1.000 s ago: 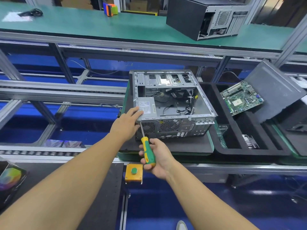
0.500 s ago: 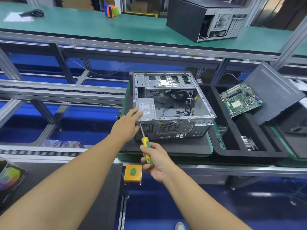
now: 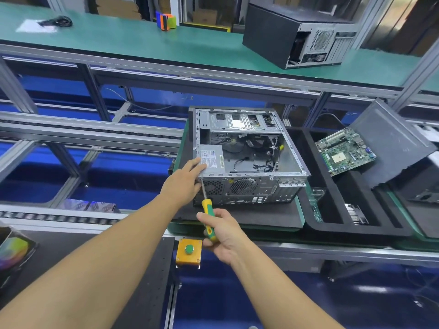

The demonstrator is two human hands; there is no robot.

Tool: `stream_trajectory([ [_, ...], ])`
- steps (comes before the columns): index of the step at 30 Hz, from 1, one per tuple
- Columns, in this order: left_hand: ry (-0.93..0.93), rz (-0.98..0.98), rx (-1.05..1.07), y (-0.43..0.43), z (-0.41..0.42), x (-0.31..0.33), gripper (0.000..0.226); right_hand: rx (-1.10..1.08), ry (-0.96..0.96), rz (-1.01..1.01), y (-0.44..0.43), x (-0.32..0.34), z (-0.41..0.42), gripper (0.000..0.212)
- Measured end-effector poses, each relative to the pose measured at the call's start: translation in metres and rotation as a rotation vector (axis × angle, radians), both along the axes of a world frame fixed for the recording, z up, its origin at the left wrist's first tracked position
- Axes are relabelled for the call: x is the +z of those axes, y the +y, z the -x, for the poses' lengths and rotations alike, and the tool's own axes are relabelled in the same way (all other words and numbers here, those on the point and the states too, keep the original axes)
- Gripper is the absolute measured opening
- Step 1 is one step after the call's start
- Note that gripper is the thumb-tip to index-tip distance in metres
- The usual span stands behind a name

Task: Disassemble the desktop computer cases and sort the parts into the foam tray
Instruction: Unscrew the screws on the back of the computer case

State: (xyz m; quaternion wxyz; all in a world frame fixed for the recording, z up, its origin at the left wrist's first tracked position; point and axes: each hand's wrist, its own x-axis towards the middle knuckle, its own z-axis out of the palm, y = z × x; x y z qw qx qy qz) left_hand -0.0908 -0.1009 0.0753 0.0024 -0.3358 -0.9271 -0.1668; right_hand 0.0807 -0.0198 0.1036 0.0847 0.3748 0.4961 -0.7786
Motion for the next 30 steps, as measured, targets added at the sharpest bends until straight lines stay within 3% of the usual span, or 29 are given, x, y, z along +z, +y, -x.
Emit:
stream_trajectory([
  [4, 0.007, 0.012, -0.006, 0.0, 0.001, 0.001, 0.06, -0.024, -0.031, 0.106, 0.002, 0.004, 0.002, 0.037],
  [8, -0.011, 0.015, 0.001, 0.0, 0.001, 0.001, 0.061, -0.071, -0.048, 0.25, 0.01, 0.011, 0.003, 0.021],
  [12, -0.015, 0.041, 0.0, 0.0, 0.001, 0.005, 0.061, -0.081, -0.017, 0.383, 0.013, 0.017, 0.004, 0.025],
  [18, 0.025, 0.11, 0.048, 0.004, -0.003, 0.012, 0.061, -0.064, 0.06, 0.205, 0.002, 0.011, 0.0, 0.015],
  [22, 0.068, 0.134, 0.088, 0.011, -0.006, 0.013, 0.062, -0.088, 0.042, 0.037, 0.005, 0.007, -0.002, 0.033],
  [27, 0.063, 0.095, 0.093, 0.011, -0.006, 0.013, 0.058, -0.082, 0.005, 0.128, 0.006, 0.01, 0.0, 0.033],
  [30, 0.066, 0.088, 0.086, 0.011, -0.007, 0.014, 0.058, -0.05, 0.004, 0.178, 0.004, 0.014, 0.003, 0.013],
])
